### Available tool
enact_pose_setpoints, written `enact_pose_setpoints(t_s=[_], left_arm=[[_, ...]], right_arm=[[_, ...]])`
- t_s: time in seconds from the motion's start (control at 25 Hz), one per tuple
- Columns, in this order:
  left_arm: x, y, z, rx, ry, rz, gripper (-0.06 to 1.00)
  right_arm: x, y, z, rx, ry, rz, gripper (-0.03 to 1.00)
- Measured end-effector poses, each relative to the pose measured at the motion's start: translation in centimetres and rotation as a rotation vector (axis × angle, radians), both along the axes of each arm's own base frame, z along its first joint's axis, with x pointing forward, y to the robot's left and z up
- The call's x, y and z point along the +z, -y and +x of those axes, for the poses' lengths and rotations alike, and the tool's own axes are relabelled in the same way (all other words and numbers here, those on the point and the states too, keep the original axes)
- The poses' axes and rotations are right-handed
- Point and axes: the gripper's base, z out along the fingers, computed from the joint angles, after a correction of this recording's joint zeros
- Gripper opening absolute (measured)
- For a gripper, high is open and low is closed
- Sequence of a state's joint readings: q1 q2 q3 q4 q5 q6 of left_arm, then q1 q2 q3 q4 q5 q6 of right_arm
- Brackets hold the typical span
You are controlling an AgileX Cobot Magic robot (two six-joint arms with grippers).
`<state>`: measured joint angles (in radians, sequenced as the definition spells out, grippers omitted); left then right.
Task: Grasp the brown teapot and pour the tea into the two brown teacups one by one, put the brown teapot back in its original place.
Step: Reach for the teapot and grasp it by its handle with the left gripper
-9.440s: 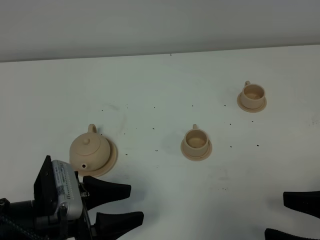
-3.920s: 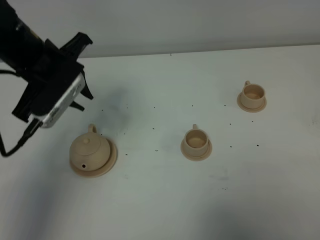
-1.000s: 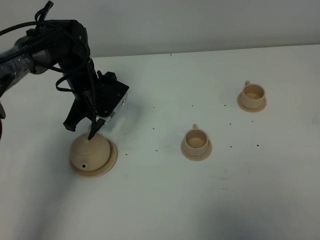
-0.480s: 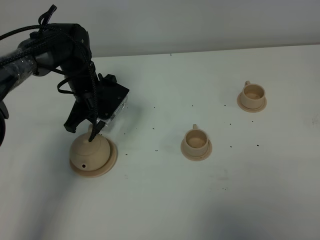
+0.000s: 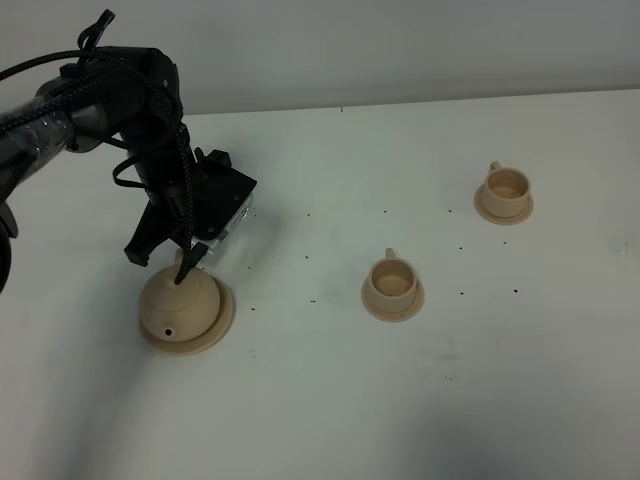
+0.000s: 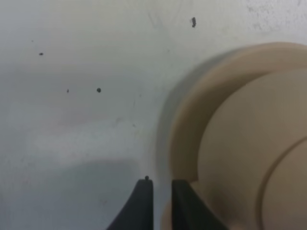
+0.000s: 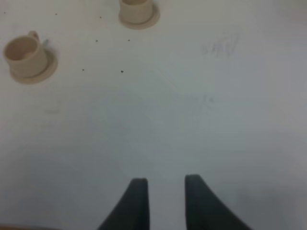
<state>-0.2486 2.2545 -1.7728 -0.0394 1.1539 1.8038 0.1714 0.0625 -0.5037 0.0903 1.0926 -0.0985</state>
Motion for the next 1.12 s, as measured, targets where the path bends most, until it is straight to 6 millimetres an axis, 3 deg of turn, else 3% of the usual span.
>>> enact_pose_setpoints(t_s=[1.12], left_arm=[[0.03, -0.53, -0.22, 0.041, -0.024, 0.063, 0.13]], right_arm=[[0.0, 0.0, 0.0, 0.0, 0.0, 0.0, 0.22]])
